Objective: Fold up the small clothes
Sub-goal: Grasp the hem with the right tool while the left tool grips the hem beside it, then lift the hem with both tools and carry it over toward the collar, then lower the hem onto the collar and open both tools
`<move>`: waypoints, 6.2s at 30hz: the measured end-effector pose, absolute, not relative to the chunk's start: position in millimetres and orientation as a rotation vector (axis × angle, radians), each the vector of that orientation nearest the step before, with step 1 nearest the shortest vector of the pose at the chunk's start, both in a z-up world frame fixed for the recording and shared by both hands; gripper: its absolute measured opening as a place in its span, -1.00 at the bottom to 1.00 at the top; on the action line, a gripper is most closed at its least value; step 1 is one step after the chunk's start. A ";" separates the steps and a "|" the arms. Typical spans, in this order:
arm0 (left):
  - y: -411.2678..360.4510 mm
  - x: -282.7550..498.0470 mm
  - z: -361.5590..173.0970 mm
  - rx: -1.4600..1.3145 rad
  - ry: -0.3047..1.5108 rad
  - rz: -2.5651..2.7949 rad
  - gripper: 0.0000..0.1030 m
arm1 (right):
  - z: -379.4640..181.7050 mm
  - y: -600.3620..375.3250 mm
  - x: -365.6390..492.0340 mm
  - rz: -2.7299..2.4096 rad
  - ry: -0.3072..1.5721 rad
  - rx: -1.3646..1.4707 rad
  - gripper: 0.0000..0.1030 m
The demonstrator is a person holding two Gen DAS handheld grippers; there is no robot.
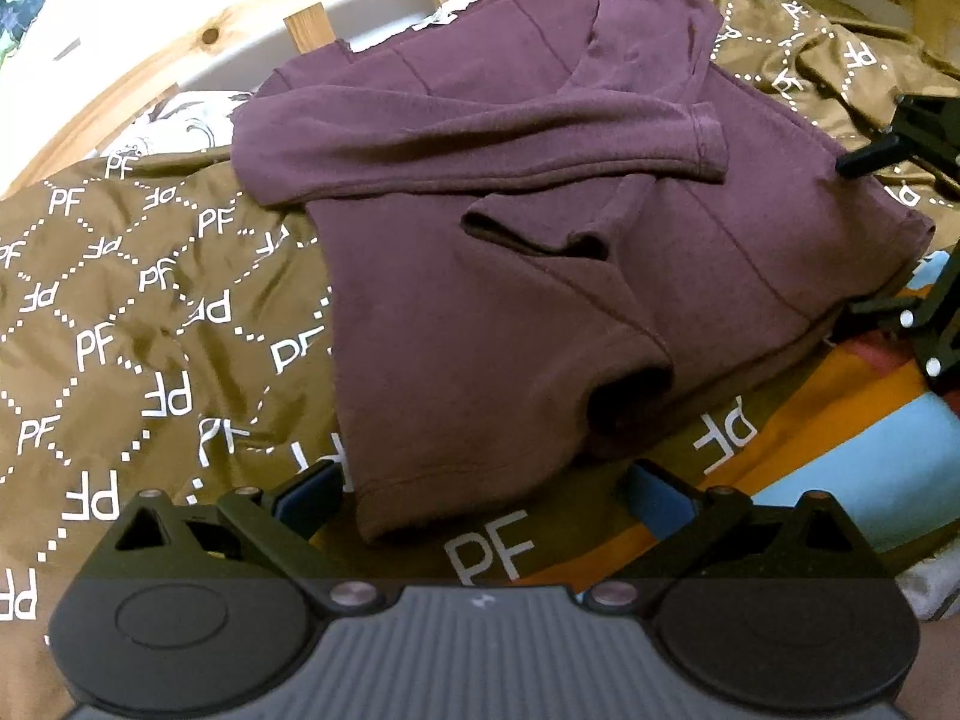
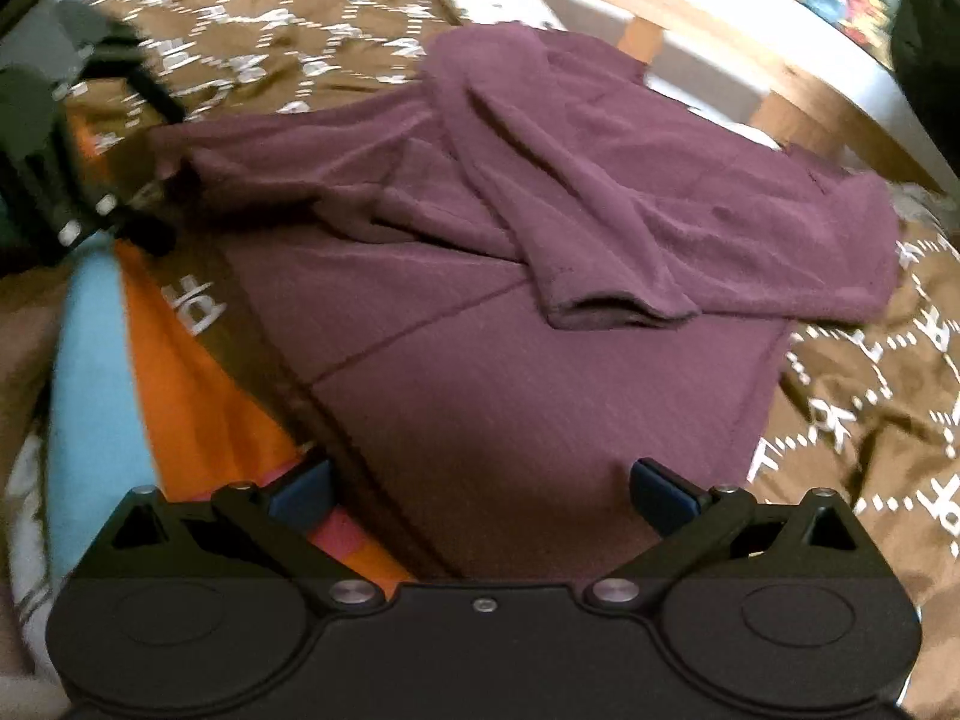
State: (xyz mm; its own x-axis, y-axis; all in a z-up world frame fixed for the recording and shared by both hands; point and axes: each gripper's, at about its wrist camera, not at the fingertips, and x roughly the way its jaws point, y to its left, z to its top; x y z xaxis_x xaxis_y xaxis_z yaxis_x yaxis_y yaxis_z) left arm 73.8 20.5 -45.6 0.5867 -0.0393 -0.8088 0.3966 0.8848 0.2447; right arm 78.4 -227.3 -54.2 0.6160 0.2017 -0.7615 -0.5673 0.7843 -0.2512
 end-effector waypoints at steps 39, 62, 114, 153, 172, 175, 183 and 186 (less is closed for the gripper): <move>5.6 62.3 -25.9 0.590 0.620 -0.165 -0.90 | -39.2 -245.8 73.7 0.476 0.752 -0.311 -0.23; 26.0 -17.1 48.4 0.447 0.498 -0.186 -0.93 | 34.1 -260.8 0.7 0.386 0.612 -0.494 -0.92; -15.9 337.7 24.4 0.432 0.765 0.072 -0.90 | -0.5 -302.5 281.8 0.305 0.388 -0.063 -0.64; 41.0 319.6 19.3 0.143 0.729 0.118 -0.62 | -10.1 -327.7 256.6 0.142 0.355 -0.044 -0.93; 77.7 297.5 29.2 0.075 0.693 0.164 0.87 | -17.8 -349.6 265.2 0.025 0.393 0.088 -0.20; 83.1 282.0 32.7 0.060 0.692 0.159 0.99 | -15.4 -346.0 260.7 0.028 0.379 0.077 0.29; 88.6 231.1 19.2 0.014 0.733 0.053 0.99 | -13.9 -328.5 231.7 0.054 0.371 0.024 0.99; 83.7 217.4 9.6 0.004 0.760 0.016 0.99 | -17.7 -319.6 220.9 0.067 0.409 -0.003 0.99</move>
State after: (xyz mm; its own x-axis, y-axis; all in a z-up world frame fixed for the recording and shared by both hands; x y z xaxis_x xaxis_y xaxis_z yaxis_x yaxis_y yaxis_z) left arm 217.4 83.7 9.6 0.7249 0.0157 -0.6886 -0.0131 0.9999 0.0090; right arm 220.9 -319.6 -17.7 0.9152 0.0648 -0.3978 -0.0661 0.9978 0.0104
